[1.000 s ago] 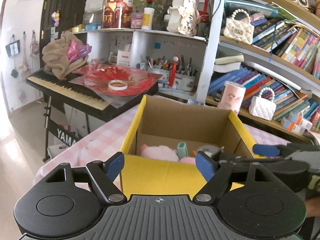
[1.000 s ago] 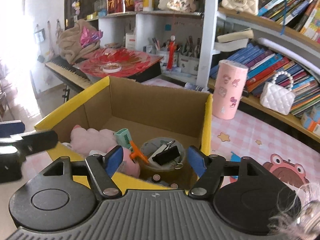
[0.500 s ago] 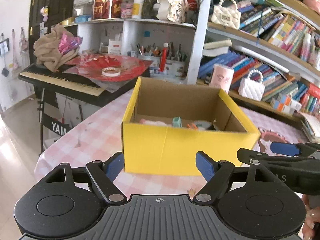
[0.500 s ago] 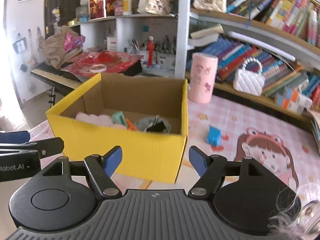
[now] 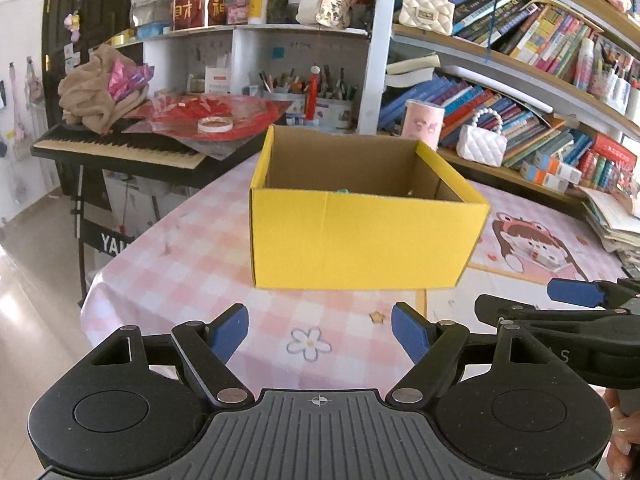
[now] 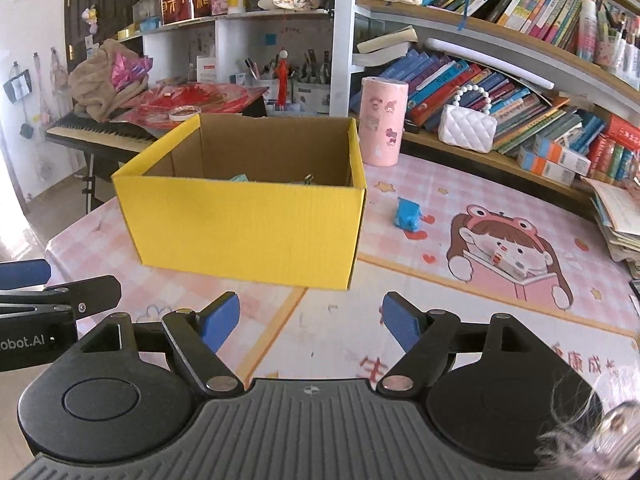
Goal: Organize objects
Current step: 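Withdraw both tools from the box toward the blue block and white box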
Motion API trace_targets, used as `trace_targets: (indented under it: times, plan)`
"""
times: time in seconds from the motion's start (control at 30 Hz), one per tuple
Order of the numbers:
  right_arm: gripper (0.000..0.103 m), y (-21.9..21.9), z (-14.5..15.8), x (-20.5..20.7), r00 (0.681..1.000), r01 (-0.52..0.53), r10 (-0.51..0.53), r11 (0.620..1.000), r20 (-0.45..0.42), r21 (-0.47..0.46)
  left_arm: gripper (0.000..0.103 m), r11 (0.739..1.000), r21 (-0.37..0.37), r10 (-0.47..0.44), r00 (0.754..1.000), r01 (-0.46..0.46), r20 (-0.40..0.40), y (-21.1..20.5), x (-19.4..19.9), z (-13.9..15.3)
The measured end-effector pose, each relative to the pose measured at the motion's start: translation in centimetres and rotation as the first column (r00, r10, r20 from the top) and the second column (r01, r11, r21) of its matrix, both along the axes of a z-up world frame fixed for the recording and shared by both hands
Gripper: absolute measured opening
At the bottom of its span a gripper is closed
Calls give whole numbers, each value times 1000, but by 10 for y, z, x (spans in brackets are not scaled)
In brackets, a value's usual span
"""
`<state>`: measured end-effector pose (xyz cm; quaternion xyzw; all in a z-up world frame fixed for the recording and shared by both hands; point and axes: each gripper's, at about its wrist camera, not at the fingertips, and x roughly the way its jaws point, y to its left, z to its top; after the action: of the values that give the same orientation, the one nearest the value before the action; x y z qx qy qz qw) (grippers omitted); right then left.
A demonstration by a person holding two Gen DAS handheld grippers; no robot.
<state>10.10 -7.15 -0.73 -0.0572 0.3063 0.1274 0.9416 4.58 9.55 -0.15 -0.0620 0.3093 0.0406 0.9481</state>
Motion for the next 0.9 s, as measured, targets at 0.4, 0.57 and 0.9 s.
trace_targets:
  times: [0.4,0.57,0.9]
  plan:
    - [80,-26,-7,-45,995,101,-101,995,-9,-8,81,995,-12,-97,995,97,-19,-22,-23,-6]
    - [82,-40,-12,-63,988,154,-155,988,-14,-13,81,988,-20,-153,988,153,-33,-36,-27,-10]
    - [83,-82,-17,-84,954,298,-299,954,-30,-14,81,957,-20,-289,956,289,-38,-76,-21,-13]
